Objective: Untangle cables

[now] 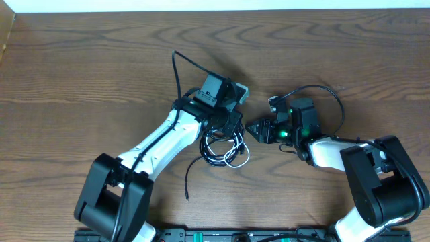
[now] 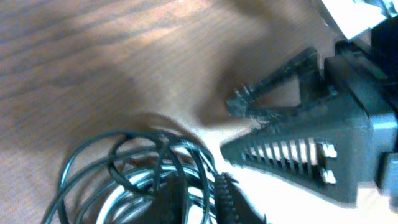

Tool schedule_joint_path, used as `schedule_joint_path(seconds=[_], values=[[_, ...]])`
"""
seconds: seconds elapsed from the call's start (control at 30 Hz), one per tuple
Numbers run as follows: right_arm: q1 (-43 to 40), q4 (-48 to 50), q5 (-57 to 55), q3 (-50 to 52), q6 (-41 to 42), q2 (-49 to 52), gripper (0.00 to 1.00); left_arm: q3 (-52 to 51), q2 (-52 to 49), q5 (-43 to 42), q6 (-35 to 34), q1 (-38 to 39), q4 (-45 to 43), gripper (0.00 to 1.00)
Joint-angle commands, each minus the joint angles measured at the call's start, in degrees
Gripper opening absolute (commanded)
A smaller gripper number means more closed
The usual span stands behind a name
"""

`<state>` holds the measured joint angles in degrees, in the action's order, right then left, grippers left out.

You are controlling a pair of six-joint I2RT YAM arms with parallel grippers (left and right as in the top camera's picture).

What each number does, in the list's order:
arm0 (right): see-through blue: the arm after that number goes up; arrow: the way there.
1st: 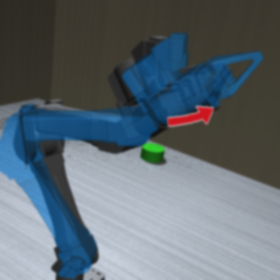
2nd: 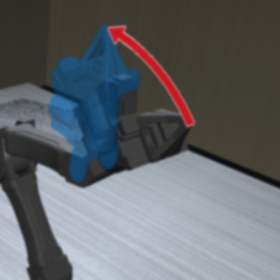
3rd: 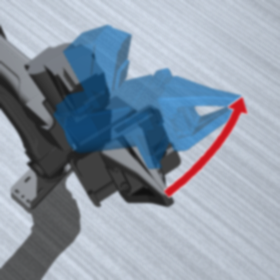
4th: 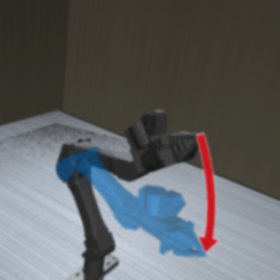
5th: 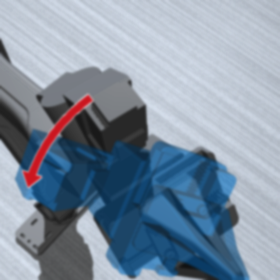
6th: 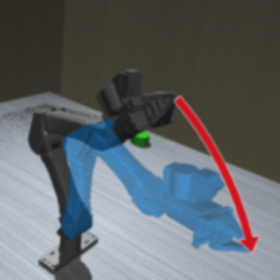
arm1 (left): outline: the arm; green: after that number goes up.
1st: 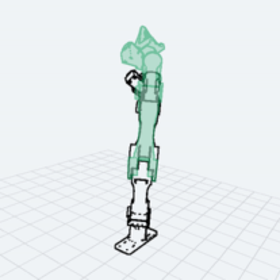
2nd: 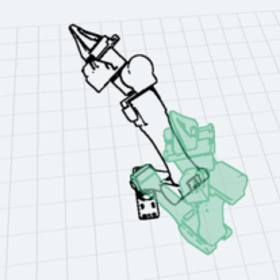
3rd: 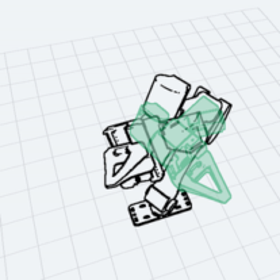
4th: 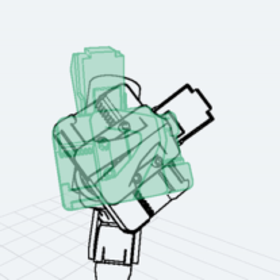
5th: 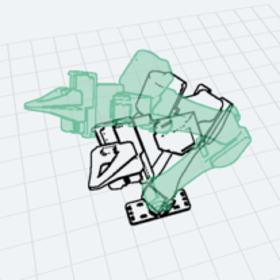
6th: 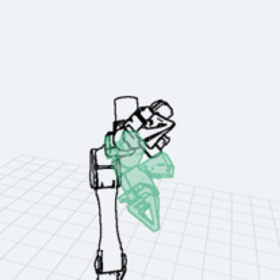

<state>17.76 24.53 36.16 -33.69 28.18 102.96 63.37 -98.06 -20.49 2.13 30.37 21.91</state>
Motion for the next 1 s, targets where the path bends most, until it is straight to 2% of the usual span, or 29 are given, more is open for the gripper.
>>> schedule_joint_path(seconds=[0.0,0.13,0.5,0.57,0.87,0.97], values=[[0.5,-1.2,-4.5,0.7,-0.7,0.9,0.52,0.3,-2.8,2.6,0.8,-0.2,-1.5,0.25],[0.6,-1.2,-4.5,0.7,-0.7,0.9,0.52,0.2,-5.2,4.2,0.8,-0.2,-0.1,0.32],[1.0,-1.2,-4.5,0.7,-0.7,0.9,0.52,-0.1,-7.2,7.8,0.8,-0.2,1.6,0.26],[1.0,-1.2,-4.5,0.7,-0.7,0.9,0.52,-0.1,-7.2,11.6,0.8,-0.2,2.7,0.36],[1.0,-1.2,-4.5,0.7,-0.7,0.9,0.52,-2.0,-7.3,13.1,0.6,-0.1,4.2,0.36],[1.1,-1.2,-4.5,0.7,-0.7,0.9,0.52,-3.4,-7.3,13.1,0.6,-0.1,4.4,0.39]])
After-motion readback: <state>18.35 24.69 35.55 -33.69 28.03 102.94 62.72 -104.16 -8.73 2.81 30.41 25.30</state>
